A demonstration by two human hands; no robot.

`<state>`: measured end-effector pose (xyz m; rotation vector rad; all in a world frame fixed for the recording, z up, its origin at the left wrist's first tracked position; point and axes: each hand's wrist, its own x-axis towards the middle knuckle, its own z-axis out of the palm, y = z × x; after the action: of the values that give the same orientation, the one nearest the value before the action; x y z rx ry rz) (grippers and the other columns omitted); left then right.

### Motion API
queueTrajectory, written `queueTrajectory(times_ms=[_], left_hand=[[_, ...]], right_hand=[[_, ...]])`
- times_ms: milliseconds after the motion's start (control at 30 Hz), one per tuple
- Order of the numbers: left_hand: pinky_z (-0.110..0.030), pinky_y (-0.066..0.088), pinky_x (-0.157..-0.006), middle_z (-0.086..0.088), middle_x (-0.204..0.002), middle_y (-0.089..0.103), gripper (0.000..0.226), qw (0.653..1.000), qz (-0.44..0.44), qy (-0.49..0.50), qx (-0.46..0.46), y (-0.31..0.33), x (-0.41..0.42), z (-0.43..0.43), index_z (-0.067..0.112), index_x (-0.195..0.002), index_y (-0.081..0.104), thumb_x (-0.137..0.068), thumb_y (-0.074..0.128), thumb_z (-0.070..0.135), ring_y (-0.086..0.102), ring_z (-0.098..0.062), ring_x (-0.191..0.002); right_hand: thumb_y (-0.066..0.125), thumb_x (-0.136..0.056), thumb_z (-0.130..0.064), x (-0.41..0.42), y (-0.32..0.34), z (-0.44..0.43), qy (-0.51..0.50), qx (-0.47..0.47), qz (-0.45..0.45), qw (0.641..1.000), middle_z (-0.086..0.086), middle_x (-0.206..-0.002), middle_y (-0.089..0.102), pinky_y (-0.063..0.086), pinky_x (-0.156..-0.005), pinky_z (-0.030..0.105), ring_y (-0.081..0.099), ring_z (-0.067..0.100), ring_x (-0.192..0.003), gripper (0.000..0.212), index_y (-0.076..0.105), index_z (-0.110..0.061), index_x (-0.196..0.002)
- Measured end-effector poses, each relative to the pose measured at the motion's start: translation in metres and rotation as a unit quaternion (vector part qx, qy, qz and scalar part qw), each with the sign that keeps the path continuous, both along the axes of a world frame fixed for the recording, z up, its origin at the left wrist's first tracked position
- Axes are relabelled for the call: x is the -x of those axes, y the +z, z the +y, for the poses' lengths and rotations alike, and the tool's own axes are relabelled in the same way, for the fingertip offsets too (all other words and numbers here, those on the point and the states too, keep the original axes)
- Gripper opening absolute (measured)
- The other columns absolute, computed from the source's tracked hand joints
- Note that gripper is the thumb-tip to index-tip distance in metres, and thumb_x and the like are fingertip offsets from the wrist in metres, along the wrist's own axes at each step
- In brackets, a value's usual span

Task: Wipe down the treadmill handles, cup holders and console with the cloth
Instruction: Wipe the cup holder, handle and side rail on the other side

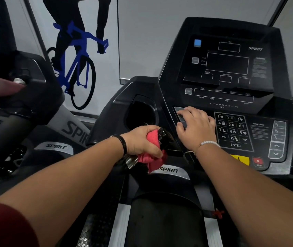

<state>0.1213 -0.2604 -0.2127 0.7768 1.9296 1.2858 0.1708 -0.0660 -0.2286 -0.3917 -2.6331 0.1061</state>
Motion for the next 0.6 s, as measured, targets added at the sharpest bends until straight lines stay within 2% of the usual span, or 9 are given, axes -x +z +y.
queueTrajectory(times_ms=[100,167,300,400,500,600], left_hand=[[-0.032,0.058,-0.074,0.003,-0.096,0.063,0.053,0.993,0.097,0.064,0.022,-0.004,-0.010,0.001,0.030,-0.101,0.057,-0.059,0.084,0.012,0.066,-0.016,-0.087],[-0.030,0.055,-0.078,0.008,-0.099,0.060,0.061,0.976,0.174,0.121,0.041,-0.008,-0.020,0.001,0.032,-0.112,0.054,-0.058,0.082,0.023,0.062,-0.012,-0.090],[-0.028,0.049,-0.083,0.014,-0.099,0.056,0.064,0.930,0.299,0.208,0.045,-0.015,-0.040,0.001,0.035,-0.119,0.049,-0.061,0.076,0.034,0.055,-0.010,-0.093],[-0.026,0.044,-0.085,0.014,-0.109,0.055,0.065,0.888,0.380,0.255,0.045,-0.025,-0.048,0.005,0.035,-0.125,0.043,-0.066,0.071,0.038,0.051,-0.012,-0.101],[-0.024,0.037,-0.081,0.009,-0.116,0.054,0.069,0.864,0.423,0.269,0.055,-0.033,-0.051,0.007,0.034,-0.132,0.036,-0.071,0.067,0.036,0.049,-0.017,-0.104],[-0.024,0.038,-0.083,0.005,-0.119,0.042,0.085,0.883,0.402,0.236,0.051,-0.035,-0.048,0.002,0.038,-0.136,0.022,-0.067,0.073,0.035,0.047,-0.017,-0.104]], right_hand=[[0.047,-0.087,-0.035,0.000,0.001,0.000,0.000,-0.002,-0.002,1.000,-0.010,-0.136,0.046,0.024,-0.104,0.043,0.036,0.015,-0.129,0.036,0.053,-0.034,-0.122],[0.047,-0.087,-0.035,0.000,0.001,0.000,0.000,0.000,-0.004,1.000,-0.010,-0.137,0.046,0.024,-0.105,0.042,0.035,0.015,-0.129,0.036,0.053,-0.034,-0.123],[0.046,-0.088,-0.035,-0.001,0.001,-0.001,0.002,0.003,-0.007,1.000,-0.008,-0.138,0.045,0.023,-0.107,0.042,0.035,0.016,-0.131,0.037,0.053,-0.033,-0.124],[0.046,-0.088,-0.034,-0.001,0.001,-0.001,0.002,0.003,-0.007,1.000,-0.007,-0.139,0.046,0.023,-0.108,0.043,0.035,0.016,-0.132,0.037,0.053,-0.032,-0.125],[0.047,-0.088,-0.034,-0.001,0.001,-0.001,0.003,-0.001,-0.004,1.000,-0.007,-0.138,0.046,0.024,-0.108,0.043,0.036,0.017,-0.131,0.037,0.054,-0.031,-0.125],[0.047,-0.088,-0.034,-0.001,0.000,-0.001,0.002,-0.002,-0.001,1.000,-0.007,-0.137,0.047,0.024,-0.107,0.043,0.036,0.017,-0.131,0.037,0.054,-0.031,-0.124]])
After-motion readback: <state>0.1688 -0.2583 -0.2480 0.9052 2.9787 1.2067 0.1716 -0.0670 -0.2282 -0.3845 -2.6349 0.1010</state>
